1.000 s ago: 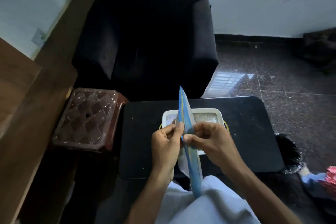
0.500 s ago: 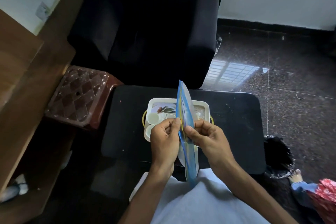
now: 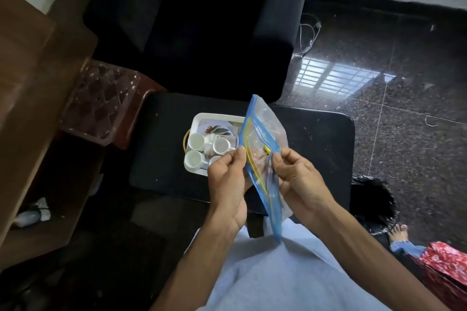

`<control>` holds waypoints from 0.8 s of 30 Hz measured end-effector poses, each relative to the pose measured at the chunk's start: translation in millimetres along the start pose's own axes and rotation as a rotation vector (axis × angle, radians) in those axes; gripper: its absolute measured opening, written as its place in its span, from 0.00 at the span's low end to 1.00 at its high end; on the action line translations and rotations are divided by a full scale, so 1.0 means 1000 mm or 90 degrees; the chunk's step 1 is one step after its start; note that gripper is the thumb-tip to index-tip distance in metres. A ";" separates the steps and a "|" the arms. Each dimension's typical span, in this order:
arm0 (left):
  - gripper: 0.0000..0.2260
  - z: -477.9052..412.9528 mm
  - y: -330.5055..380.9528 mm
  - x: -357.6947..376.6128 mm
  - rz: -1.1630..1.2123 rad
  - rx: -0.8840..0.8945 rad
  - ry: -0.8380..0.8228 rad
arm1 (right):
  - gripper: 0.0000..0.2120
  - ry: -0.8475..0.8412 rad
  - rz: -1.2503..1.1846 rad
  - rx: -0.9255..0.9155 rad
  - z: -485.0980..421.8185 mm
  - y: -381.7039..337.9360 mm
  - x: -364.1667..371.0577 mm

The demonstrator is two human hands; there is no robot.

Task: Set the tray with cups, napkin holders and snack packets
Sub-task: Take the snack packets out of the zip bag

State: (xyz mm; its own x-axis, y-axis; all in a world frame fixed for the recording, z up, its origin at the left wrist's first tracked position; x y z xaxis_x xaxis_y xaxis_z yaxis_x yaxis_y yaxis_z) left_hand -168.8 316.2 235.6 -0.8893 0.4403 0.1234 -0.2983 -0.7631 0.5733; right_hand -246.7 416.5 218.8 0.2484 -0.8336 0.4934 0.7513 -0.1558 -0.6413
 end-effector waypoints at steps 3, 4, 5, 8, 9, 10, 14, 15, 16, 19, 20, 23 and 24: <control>0.11 0.000 0.003 0.006 0.049 -0.010 -0.026 | 0.07 -0.017 -0.018 -0.017 0.001 -0.013 -0.005; 0.11 0.000 0.007 0.004 0.072 -0.011 -0.025 | 0.12 -0.017 -0.024 -0.030 0.001 -0.020 -0.008; 0.10 -0.002 0.011 0.000 0.092 -0.008 -0.019 | 0.18 -0.015 -0.036 -0.042 0.001 -0.027 -0.011; 0.10 -0.009 0.029 -0.021 0.120 0.029 0.003 | 0.28 0.016 -0.080 -0.066 0.002 -0.050 -0.028; 0.10 -0.010 0.035 -0.029 0.119 0.041 0.008 | 0.27 0.028 -0.084 -0.070 0.003 -0.056 -0.033; 0.10 -0.011 0.039 -0.034 0.110 0.054 0.010 | 0.24 0.037 -0.081 -0.072 0.004 -0.061 -0.037; 0.10 -0.007 0.046 -0.047 0.068 0.102 0.021 | 0.20 0.007 -0.061 -0.073 0.010 -0.069 -0.031; 0.10 -0.004 0.047 -0.049 0.069 0.118 0.024 | 0.23 -0.026 -0.055 -0.078 0.012 -0.071 -0.022; 0.10 -0.001 0.048 -0.050 0.068 0.133 0.023 | 0.24 -0.068 -0.046 -0.083 0.014 -0.072 -0.012; 0.28 0.009 0.042 -0.038 0.003 0.128 -0.004 | 0.14 -0.153 -0.050 -0.075 0.021 -0.072 0.019; 0.32 0.011 0.037 -0.029 -0.026 0.111 -0.035 | 0.11 -0.165 -0.060 -0.063 0.023 -0.070 0.026; 0.27 0.017 0.025 -0.010 -0.080 0.074 -0.061 | 0.06 -0.178 -0.076 -0.043 0.022 -0.067 0.034; 0.21 0.016 0.024 -0.009 -0.087 0.078 -0.035 | 0.05 -0.179 -0.064 -0.047 0.021 -0.067 0.031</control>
State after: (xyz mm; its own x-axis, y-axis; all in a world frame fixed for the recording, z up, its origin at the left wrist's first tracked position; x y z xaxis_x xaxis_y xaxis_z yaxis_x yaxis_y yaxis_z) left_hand -162.6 301.5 261.3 -0.8224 0.5633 0.0796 -0.3675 -0.6328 0.6816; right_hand -276.8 412.2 289.5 0.3424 -0.6341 0.6933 0.7369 -0.2765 -0.6169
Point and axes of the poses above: each hand's wrist, its own z-axis away from the middle knuckle, its own x-axis out of the palm, y = z × x, the point moved 7 cm from there along -z, towards the middle knuckle, and after that the axes turned 9 degrees about -x, right-handed, at the moved point
